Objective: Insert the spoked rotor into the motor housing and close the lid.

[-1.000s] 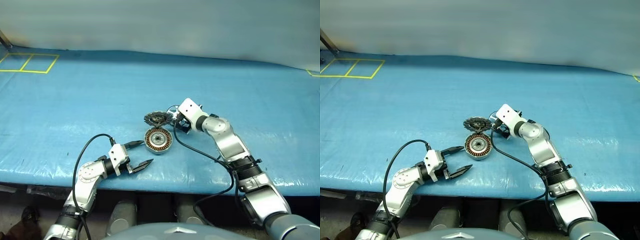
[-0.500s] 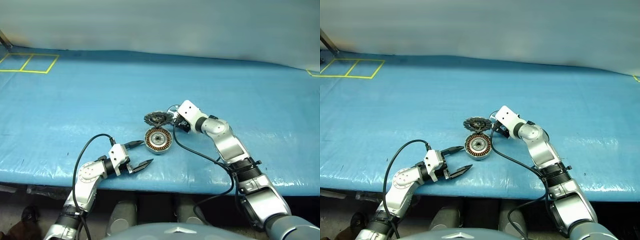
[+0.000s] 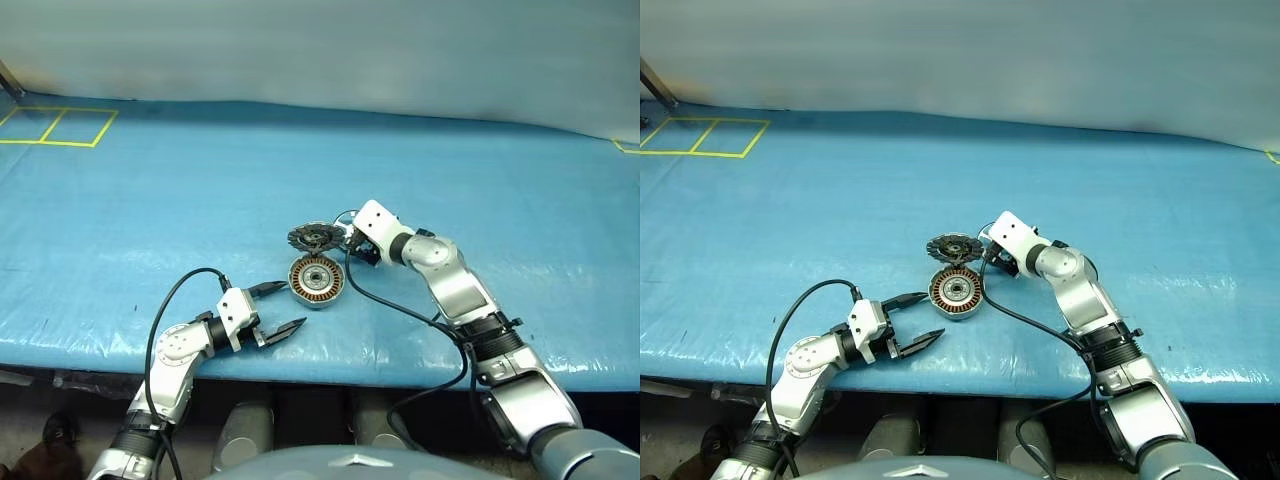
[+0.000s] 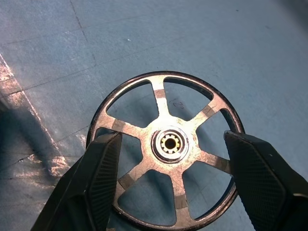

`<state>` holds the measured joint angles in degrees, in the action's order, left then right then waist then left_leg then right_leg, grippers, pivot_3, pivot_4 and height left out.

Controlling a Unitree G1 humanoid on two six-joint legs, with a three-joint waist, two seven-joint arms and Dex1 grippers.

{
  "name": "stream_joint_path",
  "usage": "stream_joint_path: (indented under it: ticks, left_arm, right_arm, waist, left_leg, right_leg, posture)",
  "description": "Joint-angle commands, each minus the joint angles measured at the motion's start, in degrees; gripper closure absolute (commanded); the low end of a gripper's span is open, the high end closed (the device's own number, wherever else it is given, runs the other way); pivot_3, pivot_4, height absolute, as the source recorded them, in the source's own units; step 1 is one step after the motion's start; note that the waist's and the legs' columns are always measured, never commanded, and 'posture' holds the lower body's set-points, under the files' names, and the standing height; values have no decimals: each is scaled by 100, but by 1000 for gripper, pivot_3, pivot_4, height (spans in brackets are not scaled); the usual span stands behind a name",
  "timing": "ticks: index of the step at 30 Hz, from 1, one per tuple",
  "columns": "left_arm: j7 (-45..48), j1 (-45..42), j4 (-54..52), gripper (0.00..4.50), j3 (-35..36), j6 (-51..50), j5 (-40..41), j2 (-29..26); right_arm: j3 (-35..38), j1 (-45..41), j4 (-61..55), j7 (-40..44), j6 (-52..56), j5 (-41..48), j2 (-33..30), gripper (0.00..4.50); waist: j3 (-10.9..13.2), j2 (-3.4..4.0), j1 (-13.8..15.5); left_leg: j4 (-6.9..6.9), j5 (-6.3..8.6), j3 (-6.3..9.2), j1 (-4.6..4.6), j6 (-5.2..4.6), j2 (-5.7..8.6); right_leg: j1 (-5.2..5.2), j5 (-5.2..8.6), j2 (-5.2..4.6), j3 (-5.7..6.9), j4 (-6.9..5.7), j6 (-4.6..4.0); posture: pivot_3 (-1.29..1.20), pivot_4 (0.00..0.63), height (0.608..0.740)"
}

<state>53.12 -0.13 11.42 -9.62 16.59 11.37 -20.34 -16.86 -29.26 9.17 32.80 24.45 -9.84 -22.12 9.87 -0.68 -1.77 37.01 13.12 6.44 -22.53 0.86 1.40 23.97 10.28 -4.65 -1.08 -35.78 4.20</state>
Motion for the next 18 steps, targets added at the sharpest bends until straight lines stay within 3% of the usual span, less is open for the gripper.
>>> stream_joint_path:
  ticks: [1,5,11,18]
  left_arm:
    - [-47,45,-32,407,-37,44,-43,20]
    - [-83,39,-22,407,-41,58,-56,18]
    - [-98,34,-18,407,-31,75,-56,15]
    - [-74,-4,-18,407,26,78,16,-3]
  right_arm:
    - [-72,-35,148,115,126,-43,-9,1542]
    - [-47,-49,149,119,235,-36,11,2738]
    - [147,40,-186,-161,314,-52,-7,2756]
    - [689,566,-1362,-569,806,-24,-138,2756]
  waist:
    - [0,0,-2]
    - [-2,-1,-18]
    - [-3,0,-19]
    - [-1,2,22]
  left_leg:
    - [0,0,0,0,0,0]
    - [2,0,0,6,0,0]
    - [2,0,1,9,0,0]
    - [0,0,5,-2,0,1]
  right_leg:
    - [0,0,0,0,0,0]
    - [-6,0,0,0,-1,0]
    - [-10,0,0,0,-1,1]
    - [-2,1,0,2,1,0]
  posture:
    - [0,150,740]
    - [0,150,740]
    - [0,150,740]
    - [0,150,740]
